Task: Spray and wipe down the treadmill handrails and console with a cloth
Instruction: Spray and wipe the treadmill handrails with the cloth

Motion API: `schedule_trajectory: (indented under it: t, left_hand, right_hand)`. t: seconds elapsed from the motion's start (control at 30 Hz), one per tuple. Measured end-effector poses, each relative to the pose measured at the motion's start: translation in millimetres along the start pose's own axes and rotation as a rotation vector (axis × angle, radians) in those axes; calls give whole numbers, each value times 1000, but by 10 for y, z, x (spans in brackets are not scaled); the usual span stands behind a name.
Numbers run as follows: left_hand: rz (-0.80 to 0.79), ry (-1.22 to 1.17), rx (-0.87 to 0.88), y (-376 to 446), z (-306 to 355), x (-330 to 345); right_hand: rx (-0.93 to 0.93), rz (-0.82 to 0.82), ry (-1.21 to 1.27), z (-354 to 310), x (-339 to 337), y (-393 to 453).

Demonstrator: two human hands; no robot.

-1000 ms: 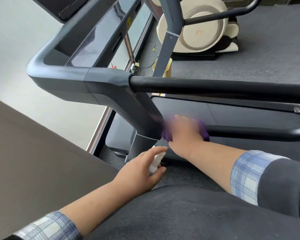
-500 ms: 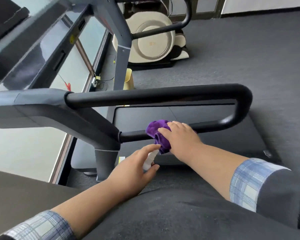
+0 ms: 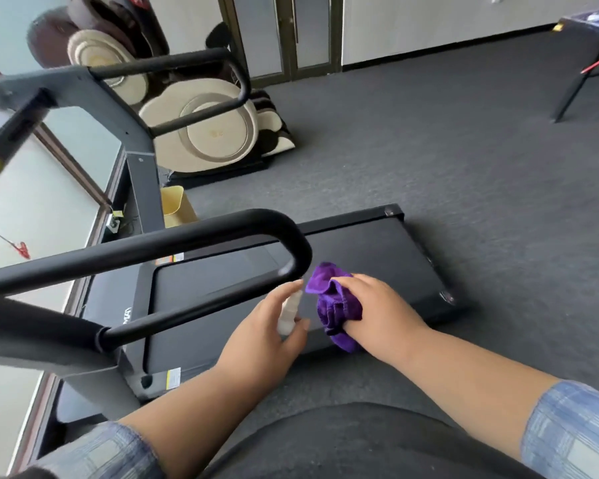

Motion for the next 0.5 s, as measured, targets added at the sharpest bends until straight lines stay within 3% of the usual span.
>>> schedule_trajectory:
  t: [0.13, 0.3, 0.5]
  left_hand:
    - [5, -67, 0, 289, 560, 403]
    - [66, -210, -32, 690, 1119, 692]
    - [262, -258, 6, 1280, 1724, 299]
  right_hand:
    - [159, 128, 194, 526, -627, -93]
    - [255, 174, 305, 1003, -1172, -13]
    - [300, 231, 458, 1126, -1603, 530]
Point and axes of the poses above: each hand's wrist, its own y-axis towards the middle knuckle, its own x-axis out of the palm, z = x × y, the point moved 6 cm from there along y, towards the middle knuckle, and after that the axes turned 5 degrees about z, right-handed, at the moved point
